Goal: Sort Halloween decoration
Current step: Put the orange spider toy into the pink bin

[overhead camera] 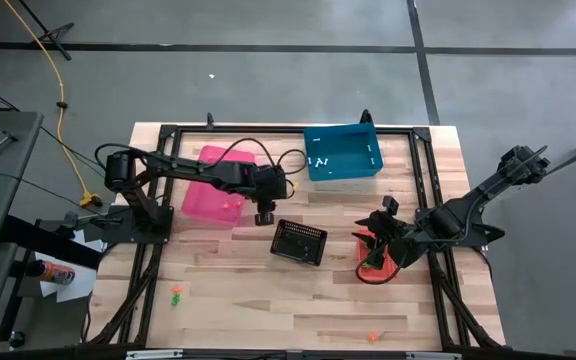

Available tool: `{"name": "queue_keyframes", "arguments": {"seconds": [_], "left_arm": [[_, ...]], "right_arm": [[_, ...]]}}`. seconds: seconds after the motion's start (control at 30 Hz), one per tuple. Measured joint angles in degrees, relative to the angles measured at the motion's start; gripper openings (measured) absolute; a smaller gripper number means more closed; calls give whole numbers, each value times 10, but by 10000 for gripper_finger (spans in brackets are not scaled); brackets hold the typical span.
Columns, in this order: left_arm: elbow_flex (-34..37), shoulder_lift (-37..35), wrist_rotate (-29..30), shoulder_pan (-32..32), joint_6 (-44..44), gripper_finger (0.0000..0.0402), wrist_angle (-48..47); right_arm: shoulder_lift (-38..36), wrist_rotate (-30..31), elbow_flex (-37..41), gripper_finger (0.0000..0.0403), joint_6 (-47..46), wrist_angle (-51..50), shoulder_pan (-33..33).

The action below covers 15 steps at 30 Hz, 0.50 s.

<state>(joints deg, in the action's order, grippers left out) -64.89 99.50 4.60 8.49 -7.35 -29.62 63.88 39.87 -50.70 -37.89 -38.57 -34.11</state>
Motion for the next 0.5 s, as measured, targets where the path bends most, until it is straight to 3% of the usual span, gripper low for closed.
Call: {"name": "queue_keyframes", "arguments": {"seconds": [0.2, 0.33, 0.5], "left_arm": [[-5, 0, -41, 27, -59, 171, -48], [-4, 9, -52, 31, -124, 173, -38], [-4, 42, -52, 27, -144, 171, -24]], "right_arm": [[0, 0, 0, 139, -1, 0, 0], [0, 0, 0, 139, -7, 0, 0], [0, -1, 0, 139, -7, 0, 0]]}}
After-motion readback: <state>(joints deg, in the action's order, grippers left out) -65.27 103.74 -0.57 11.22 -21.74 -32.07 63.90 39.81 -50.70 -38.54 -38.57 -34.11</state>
